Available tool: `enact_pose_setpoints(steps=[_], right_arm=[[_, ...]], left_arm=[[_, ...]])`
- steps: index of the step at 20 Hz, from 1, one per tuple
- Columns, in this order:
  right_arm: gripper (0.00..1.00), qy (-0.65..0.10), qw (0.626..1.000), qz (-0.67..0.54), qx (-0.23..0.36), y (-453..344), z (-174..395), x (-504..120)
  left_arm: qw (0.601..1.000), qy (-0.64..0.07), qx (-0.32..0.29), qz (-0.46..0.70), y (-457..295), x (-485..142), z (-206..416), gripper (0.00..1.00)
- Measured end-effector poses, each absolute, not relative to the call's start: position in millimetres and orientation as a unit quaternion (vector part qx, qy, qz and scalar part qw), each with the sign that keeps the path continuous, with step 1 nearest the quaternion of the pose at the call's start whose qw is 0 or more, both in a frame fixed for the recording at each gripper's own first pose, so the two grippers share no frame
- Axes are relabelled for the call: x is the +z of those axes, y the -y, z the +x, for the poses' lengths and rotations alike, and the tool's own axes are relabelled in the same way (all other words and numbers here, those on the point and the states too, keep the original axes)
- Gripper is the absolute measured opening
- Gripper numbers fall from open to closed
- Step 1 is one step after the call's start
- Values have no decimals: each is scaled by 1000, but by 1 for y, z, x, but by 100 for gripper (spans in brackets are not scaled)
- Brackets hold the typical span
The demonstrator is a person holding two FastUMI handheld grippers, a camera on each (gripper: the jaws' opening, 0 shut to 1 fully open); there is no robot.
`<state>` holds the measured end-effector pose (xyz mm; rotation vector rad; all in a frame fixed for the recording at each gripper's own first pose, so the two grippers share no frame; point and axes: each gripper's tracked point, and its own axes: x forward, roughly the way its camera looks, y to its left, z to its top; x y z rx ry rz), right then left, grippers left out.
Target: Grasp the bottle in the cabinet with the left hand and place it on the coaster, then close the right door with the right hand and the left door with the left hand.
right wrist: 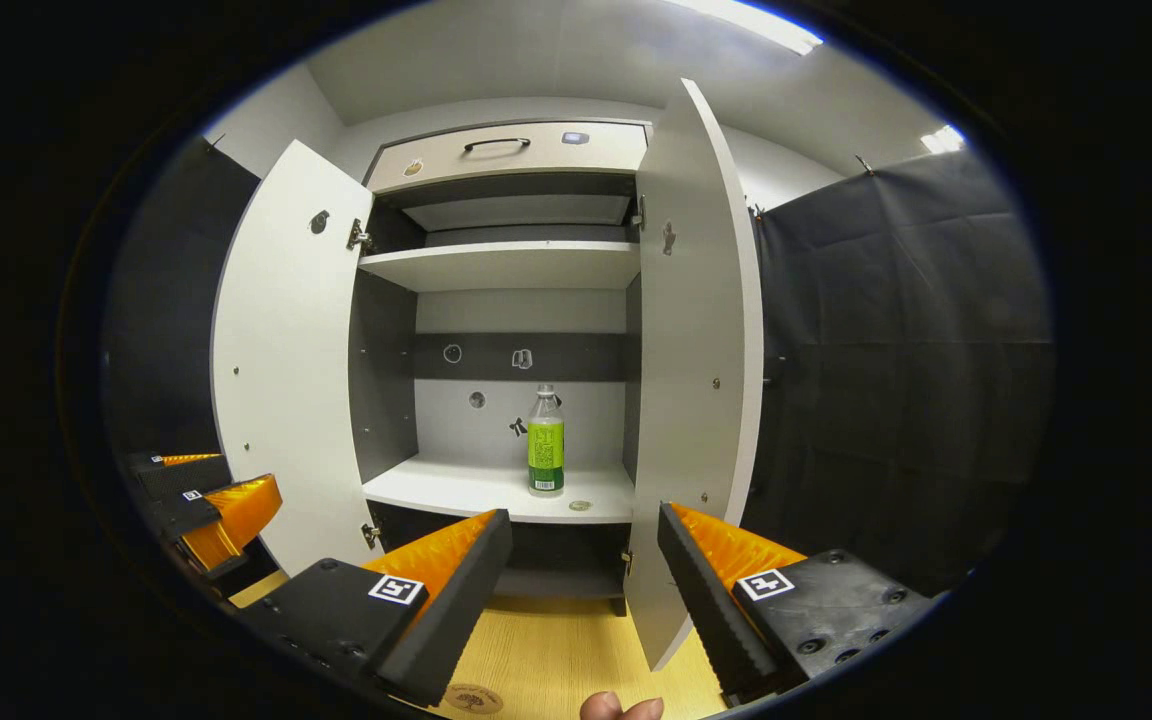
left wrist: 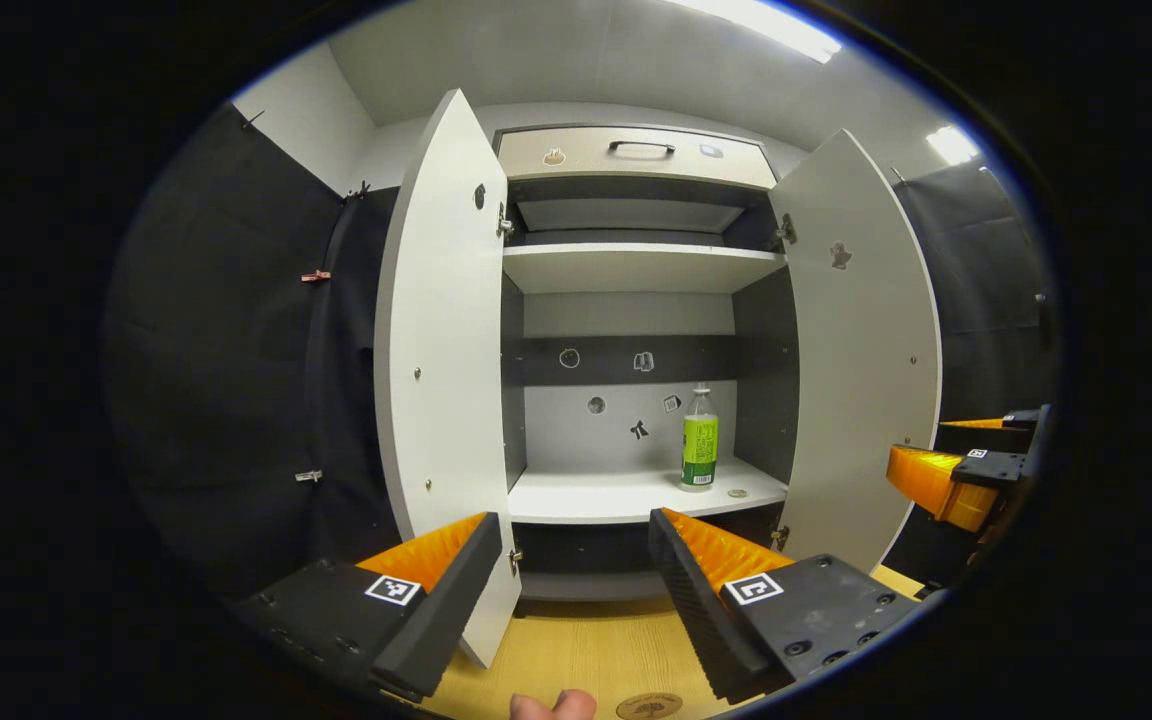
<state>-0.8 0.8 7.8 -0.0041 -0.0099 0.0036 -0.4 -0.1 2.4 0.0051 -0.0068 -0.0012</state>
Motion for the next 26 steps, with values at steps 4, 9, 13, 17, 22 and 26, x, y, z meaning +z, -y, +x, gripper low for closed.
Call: enact_pose_setpoints(steps=[4,9,13,17,22,26], right_arm=[[98,6,1000,-4,3,-1,-1,10],[98,6,1000,-3,4,-2,-1,12],[98,11,1000,-1,-2,7,-1,23],[98,14,1000,-2,-15,34,-8,31],[98,8,1000,13,-26,70,-15,27],[98,-1,999,12,-32,99,-18,21]], left_arm=[[1000,1,-1,0,1,1,0,95],[1000,1,-4,1,2,2,1,95],[1000,2,-25,0,21,5,17,95],[999,4,-53,-2,59,9,50,94],[997,12,-76,-3,106,12,114,95],[995,5,-97,-9,142,4,172,94]])
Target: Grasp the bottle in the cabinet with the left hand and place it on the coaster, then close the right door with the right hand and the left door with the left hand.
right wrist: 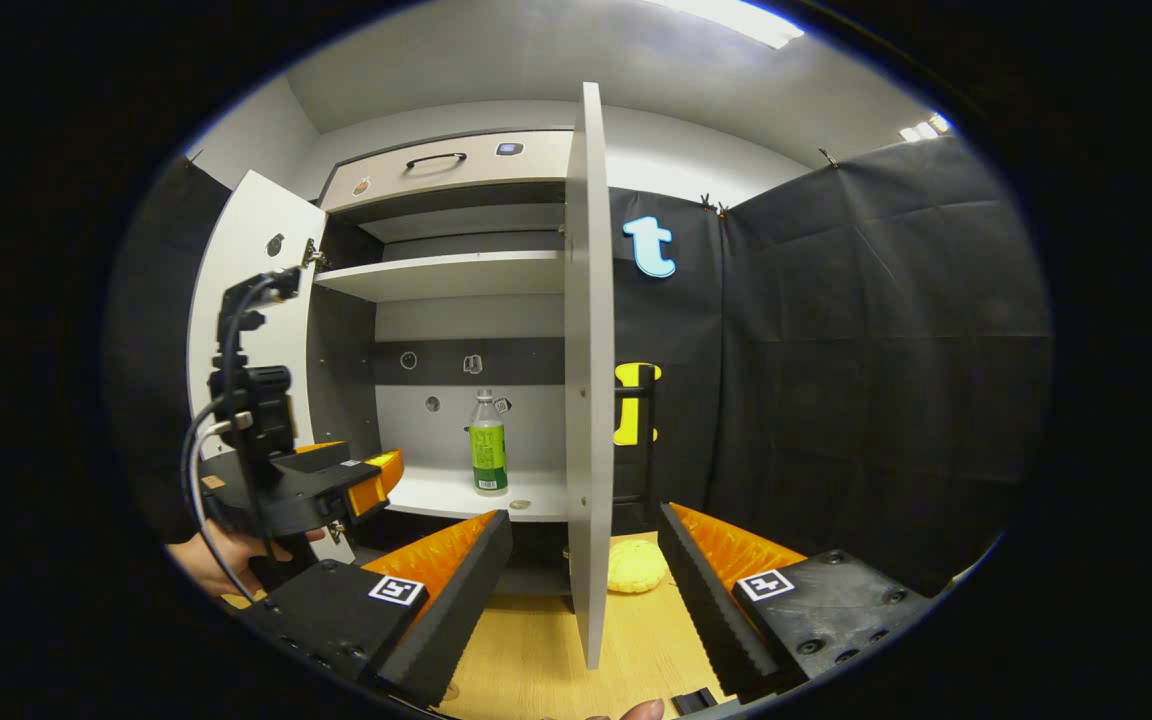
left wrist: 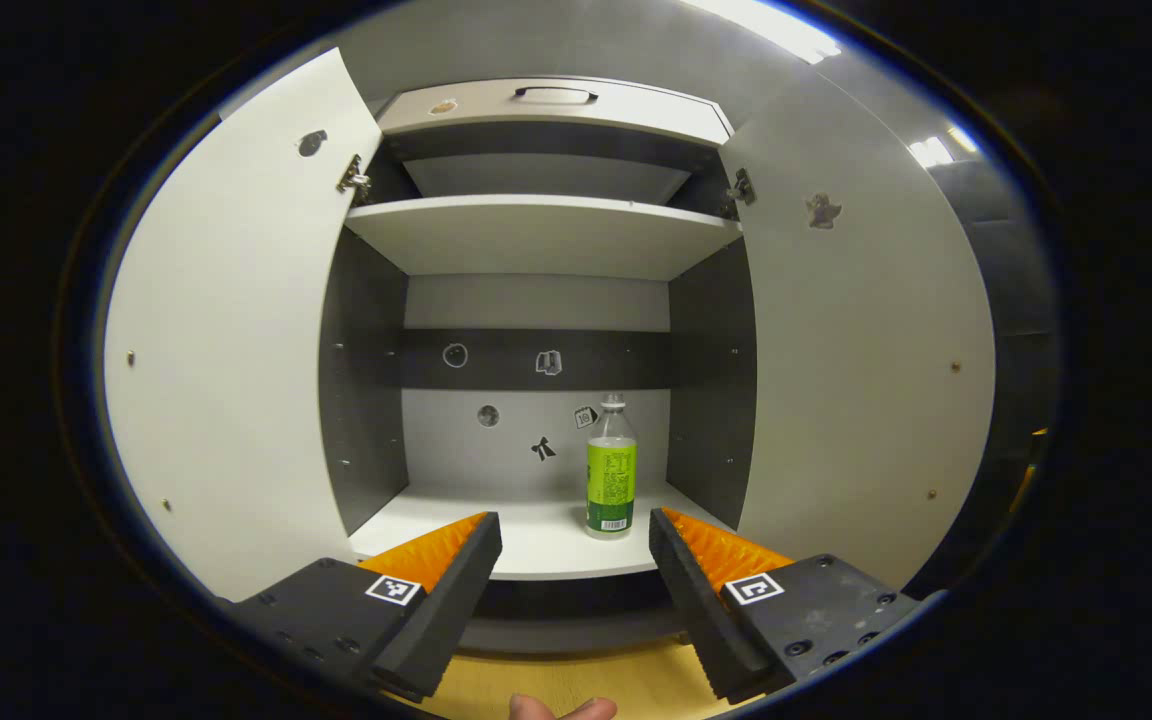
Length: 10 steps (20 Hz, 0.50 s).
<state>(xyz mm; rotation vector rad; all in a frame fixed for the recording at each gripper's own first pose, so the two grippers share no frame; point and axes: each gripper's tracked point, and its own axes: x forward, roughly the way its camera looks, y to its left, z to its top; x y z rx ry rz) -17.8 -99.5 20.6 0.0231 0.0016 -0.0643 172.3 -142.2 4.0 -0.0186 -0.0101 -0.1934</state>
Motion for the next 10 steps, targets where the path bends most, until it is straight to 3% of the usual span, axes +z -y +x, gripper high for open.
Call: enact_pose_setpoints(steps=[10], right_arm=[[98,-1,999,22,-46,148,1,16]], left_arm=[[996,-18,-92,7,196,-17,302,95]])
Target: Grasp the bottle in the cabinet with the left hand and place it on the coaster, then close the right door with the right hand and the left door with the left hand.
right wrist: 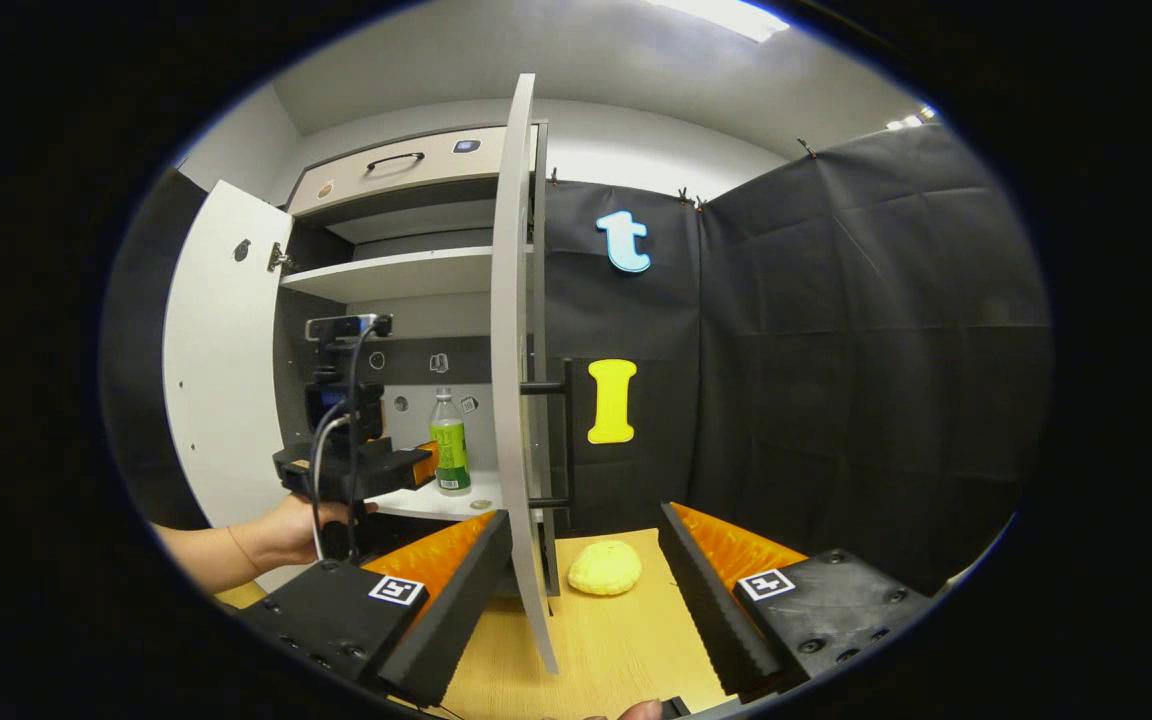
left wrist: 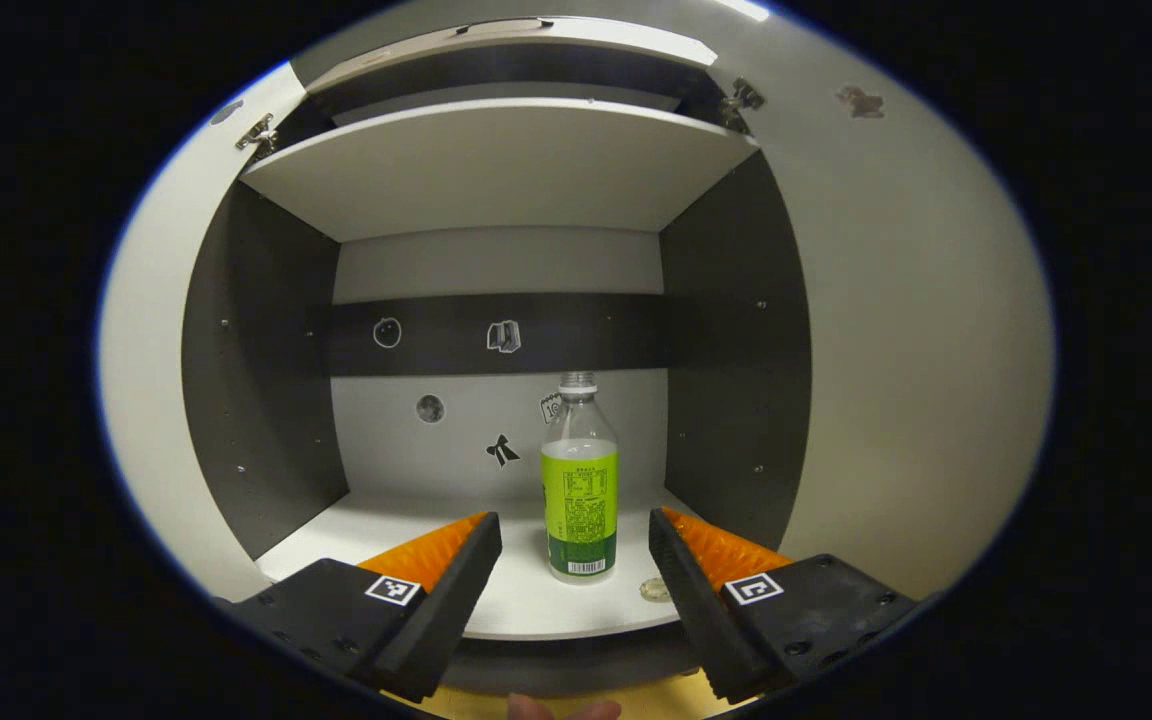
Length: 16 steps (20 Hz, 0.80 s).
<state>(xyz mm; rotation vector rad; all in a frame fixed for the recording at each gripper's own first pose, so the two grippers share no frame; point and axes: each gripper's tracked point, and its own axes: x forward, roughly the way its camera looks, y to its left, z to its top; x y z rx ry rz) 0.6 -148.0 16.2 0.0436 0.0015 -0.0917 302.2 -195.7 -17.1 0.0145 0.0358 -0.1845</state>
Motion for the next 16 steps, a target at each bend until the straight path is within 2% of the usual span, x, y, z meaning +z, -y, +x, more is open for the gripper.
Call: enact_pose_setpoints(steps=[7,14,15,16], right_arm=[[98,-1,998,35,-51,165,10,11],[98,-4,998,35,-60,179,11,5],[98,-5,998,34,-61,179,11,5],[98,-5,998,33,-61,180,11,4]], left_arm=[[997,-45,-67,7,204,-38,380,95],[996,-48,-76,18,215,-46,405,94],[996,-48,-75,20,214,-46,407,93],[996,-49,-77,20,213,-45,403,80]])
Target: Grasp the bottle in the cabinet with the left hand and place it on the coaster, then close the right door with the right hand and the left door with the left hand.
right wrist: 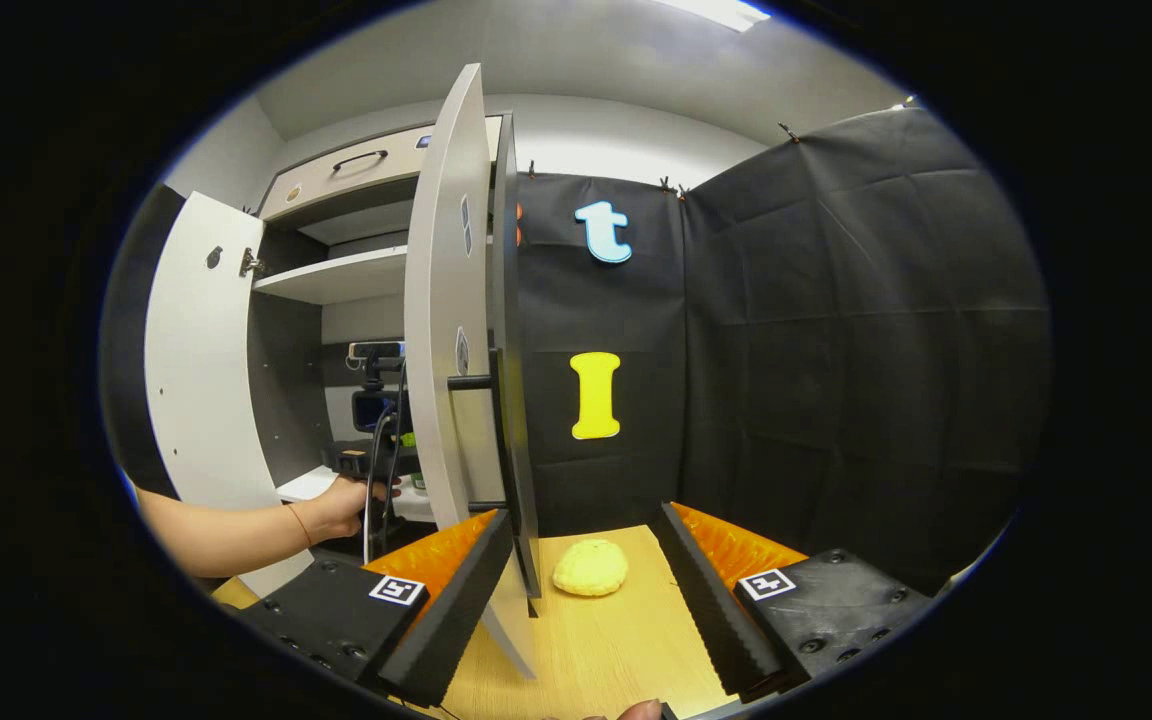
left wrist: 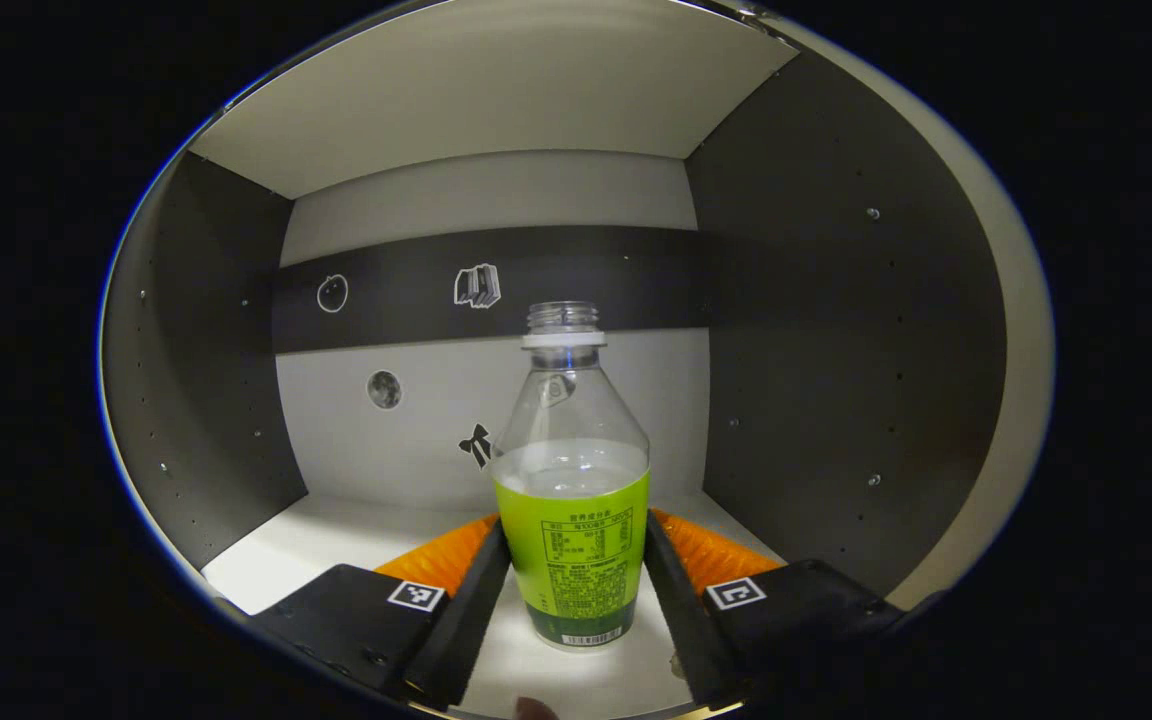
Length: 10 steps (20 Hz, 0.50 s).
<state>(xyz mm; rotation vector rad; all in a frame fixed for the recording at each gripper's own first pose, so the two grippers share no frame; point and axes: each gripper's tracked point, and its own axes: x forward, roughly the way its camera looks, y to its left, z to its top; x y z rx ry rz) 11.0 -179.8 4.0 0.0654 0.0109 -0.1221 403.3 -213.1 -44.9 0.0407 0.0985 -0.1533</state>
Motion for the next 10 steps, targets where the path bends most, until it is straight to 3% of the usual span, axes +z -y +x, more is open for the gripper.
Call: enact_pose_setpoints(steps=[4,10], right_arm=[[98,-1,998,36,-57,176,9,5],[98,2,998,40,-43,170,9,5]], left_arm=[[996,-29,-87,13,202,-29,381,79],[996,-7,-91,1,165,-12,283,78]])
